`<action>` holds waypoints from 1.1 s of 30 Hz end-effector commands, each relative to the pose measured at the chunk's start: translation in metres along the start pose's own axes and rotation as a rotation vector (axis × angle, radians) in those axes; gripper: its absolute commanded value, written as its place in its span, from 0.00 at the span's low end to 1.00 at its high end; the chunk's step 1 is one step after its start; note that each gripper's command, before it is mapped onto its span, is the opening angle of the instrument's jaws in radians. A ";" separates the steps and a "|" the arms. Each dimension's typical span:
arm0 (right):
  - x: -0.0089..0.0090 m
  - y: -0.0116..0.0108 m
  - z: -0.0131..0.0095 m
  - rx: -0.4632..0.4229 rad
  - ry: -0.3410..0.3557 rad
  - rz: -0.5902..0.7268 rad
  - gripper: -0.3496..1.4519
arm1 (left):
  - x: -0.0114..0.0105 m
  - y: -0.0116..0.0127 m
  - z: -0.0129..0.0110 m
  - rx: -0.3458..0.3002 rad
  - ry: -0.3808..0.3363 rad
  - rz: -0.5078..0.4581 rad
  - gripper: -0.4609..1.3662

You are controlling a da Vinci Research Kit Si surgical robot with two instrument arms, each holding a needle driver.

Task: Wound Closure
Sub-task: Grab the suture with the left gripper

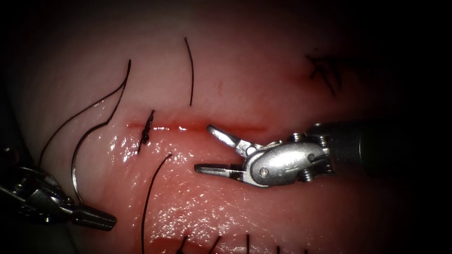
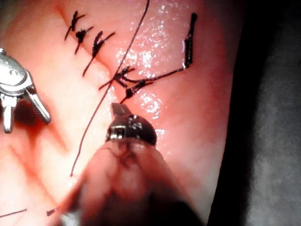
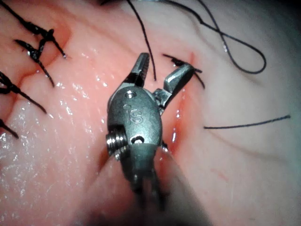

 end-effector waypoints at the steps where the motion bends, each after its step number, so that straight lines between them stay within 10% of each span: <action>1: 0.0000 0.0000 0.0000 0.002 0.000 -0.001 0.70 | 0.0000 -0.0001 0.0000 -0.002 -0.001 -0.001 0.06; 12: 0.0000 0.0001 0.0001 0.001 -0.001 -0.001 0.71 | 0.0004 -0.0001 -0.0002 0.044 0.007 0.004 0.08; 22: -0.0001 0.0001 0.0000 0.001 0.000 -0.001 0.72 | 0.0005 0.0000 0.0000 0.151 0.024 0.002 0.61; 33: -0.0001 0.0001 -0.0001 0.002 0.000 -0.001 0.72 | 0.0000 0.0008 0.0014 0.181 0.025 0.008 0.74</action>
